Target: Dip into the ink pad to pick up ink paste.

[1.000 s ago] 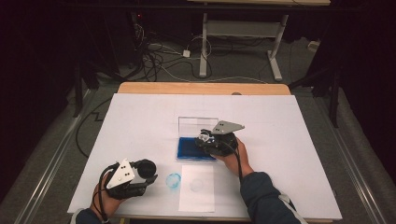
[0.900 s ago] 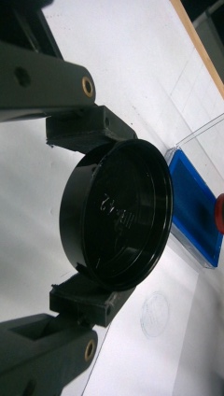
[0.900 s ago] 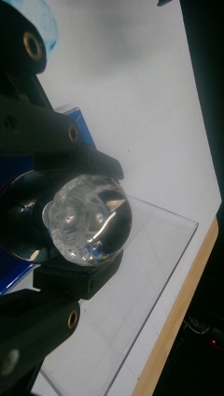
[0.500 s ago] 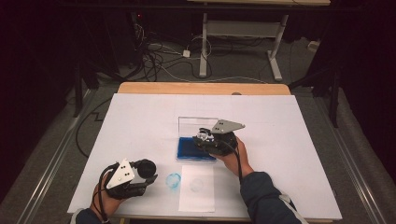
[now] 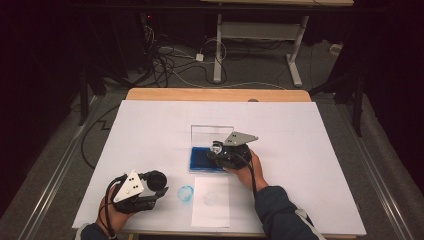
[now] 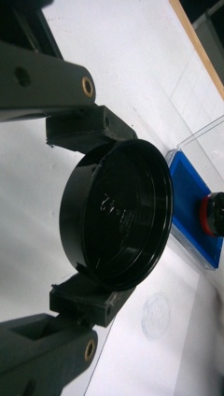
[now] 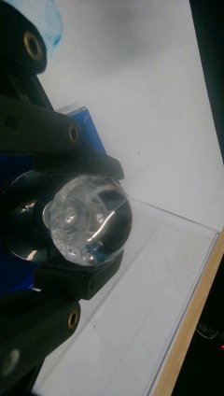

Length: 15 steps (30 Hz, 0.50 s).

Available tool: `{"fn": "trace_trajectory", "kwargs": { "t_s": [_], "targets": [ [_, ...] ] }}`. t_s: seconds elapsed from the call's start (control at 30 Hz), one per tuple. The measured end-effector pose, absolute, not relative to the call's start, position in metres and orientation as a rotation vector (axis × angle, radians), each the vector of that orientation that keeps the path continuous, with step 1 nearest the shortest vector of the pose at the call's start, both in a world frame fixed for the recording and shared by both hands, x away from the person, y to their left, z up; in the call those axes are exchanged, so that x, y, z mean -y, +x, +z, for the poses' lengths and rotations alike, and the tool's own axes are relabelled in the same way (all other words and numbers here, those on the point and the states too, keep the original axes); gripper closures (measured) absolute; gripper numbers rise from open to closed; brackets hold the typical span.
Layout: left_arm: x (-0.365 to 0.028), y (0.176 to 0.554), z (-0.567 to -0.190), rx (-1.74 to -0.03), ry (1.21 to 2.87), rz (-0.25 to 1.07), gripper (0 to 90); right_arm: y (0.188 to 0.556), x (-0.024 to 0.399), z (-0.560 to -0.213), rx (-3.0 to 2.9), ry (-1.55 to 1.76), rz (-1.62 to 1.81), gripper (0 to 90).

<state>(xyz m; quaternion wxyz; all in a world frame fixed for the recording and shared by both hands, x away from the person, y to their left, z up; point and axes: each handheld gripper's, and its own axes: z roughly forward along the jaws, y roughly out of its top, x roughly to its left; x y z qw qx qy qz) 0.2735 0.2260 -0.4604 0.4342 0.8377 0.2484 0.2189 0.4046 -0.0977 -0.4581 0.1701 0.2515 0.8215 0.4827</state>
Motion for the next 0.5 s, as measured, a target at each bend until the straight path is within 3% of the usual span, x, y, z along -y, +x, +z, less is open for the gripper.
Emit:
{"fn": "trace_trajectory", "kwargs": {
  "t_s": [0.5],
  "targets": [
    [-0.2262, 0.2726, -0.46, -0.609, 2.083, 0.547, 36.1, 0.4062, 0.0988, -0.4665, -2.34, 0.737, 1.382, 56.5]
  ]
}}
